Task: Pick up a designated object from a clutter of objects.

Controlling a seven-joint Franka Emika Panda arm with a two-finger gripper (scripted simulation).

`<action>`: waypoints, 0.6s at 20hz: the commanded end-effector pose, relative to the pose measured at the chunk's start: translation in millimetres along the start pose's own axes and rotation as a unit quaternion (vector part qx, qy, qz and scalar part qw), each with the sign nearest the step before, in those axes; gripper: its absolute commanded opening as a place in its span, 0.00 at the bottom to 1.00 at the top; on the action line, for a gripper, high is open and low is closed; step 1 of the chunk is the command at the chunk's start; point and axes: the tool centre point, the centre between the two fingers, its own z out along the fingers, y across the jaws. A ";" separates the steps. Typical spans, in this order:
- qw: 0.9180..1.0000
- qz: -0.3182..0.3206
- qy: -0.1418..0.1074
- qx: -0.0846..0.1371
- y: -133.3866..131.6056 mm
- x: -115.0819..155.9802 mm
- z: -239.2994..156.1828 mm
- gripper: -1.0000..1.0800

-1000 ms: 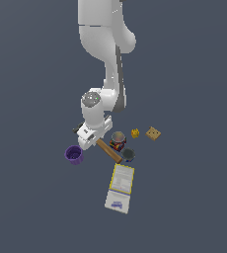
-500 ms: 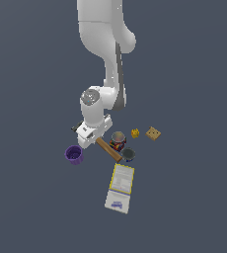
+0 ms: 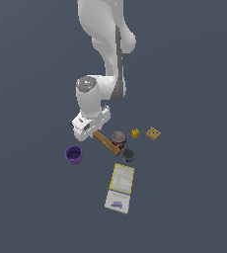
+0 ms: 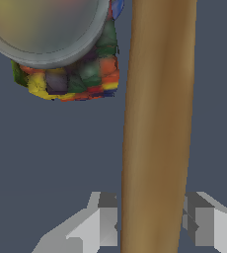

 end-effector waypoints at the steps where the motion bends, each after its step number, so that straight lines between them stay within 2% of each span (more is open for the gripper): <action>1: 1.000 0.000 0.001 -0.001 0.4 -4.1 -19.6 0.00; 12: 1.000 -0.001 0.002 0.000 -1.6 -27.6 -117.7 0.00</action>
